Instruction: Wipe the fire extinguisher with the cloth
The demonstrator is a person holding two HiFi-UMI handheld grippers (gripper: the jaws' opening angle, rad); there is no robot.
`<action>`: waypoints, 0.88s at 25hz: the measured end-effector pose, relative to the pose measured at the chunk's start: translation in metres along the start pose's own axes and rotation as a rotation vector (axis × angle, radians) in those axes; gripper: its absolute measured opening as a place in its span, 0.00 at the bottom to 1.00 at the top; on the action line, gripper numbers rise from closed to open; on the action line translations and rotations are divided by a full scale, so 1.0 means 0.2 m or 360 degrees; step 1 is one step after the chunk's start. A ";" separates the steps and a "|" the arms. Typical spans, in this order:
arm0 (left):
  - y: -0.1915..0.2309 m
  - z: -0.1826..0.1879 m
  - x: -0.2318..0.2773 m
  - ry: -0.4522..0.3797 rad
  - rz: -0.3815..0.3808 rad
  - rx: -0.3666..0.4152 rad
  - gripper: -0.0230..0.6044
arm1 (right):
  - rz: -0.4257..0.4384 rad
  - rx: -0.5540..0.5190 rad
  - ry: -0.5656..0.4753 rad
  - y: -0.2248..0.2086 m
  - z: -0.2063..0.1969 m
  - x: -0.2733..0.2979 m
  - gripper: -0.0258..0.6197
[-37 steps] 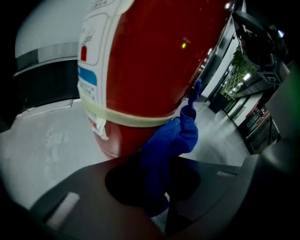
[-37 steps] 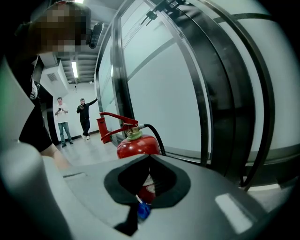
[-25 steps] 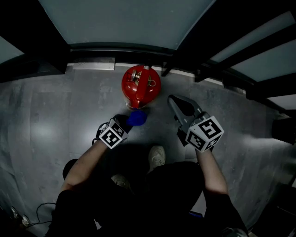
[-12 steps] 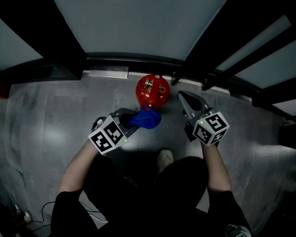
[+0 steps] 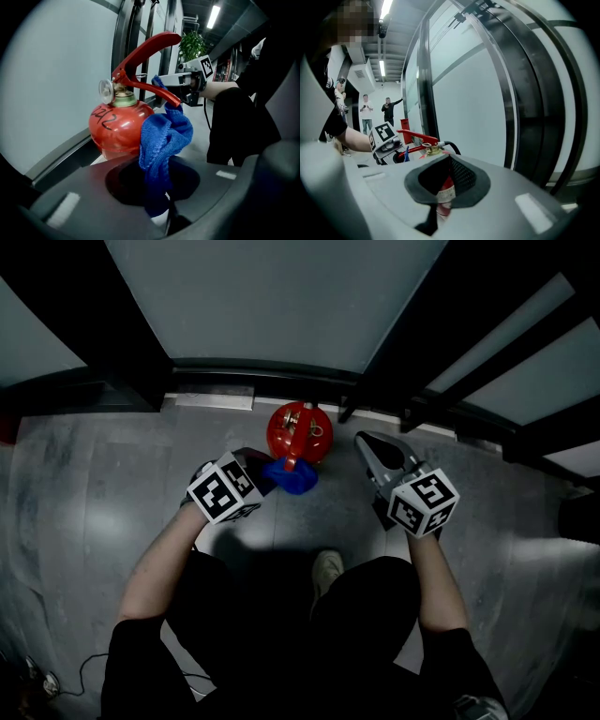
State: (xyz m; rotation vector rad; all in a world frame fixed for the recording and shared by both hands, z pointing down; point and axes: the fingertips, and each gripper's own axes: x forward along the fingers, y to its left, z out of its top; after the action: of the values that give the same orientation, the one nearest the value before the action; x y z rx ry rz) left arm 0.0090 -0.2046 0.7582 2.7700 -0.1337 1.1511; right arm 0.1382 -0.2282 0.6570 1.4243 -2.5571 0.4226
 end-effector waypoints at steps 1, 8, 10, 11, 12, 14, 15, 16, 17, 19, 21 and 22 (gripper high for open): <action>0.00 -0.01 0.01 -0.0001 -0.0006 -0.0026 0.14 | 0.0009 0.0000 0.0004 0.00 0.00 0.00 0.05; 0.00 -0.13 0.12 0.0031 -0.0017 -0.0158 0.14 | 0.0082 0.0012 0.0017 0.05 -0.05 0.05 0.04; 0.01 -0.16 0.15 0.0023 -0.0017 -0.0199 0.14 | 0.0098 0.0014 0.0023 0.06 -0.06 0.06 0.04; 0.02 -0.18 0.17 0.0023 -0.0018 -0.0219 0.14 | 0.0102 0.0016 0.0025 0.06 -0.06 0.06 0.04; 0.02 -0.20 0.19 0.0026 -0.0016 -0.0236 0.14 | 0.0105 0.0018 0.0027 0.06 -0.06 0.06 0.04; 0.03 -0.24 0.23 0.0035 -0.0012 -0.0269 0.14 | 0.0106 0.0024 0.0025 0.06 -0.06 0.06 0.04; 0.03 -0.26 0.25 0.0039 -0.0011 -0.0287 0.14 | 0.0106 0.0030 0.0022 0.07 -0.06 0.05 0.05; 0.03 -0.29 0.27 0.0043 -0.0010 -0.0303 0.14 | 0.0104 0.0035 0.0019 0.07 -0.06 0.05 0.04; 0.04 -0.31 0.29 0.0047 -0.0009 -0.0317 0.14 | 0.0104 0.0040 0.0017 0.07 -0.07 0.05 0.04; 0.05 -0.35 0.33 0.0057 -0.0006 -0.0337 0.14 | 0.0108 0.0055 0.0017 0.07 -0.08 0.05 0.04; 0.05 -0.39 0.37 0.0067 -0.0001 -0.0345 0.14 | 0.0112 0.0074 0.0021 0.08 -0.10 0.06 0.04; 0.05 -0.41 0.39 0.0073 0.0002 -0.0348 0.14 | 0.0116 0.0084 0.0025 0.08 -0.11 0.06 0.04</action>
State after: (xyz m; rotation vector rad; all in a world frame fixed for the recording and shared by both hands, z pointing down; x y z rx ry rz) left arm 0.0064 -0.2033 0.8716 2.5521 -0.2411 1.1259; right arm 0.1189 -0.2225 0.6788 1.3424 -2.6102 0.5142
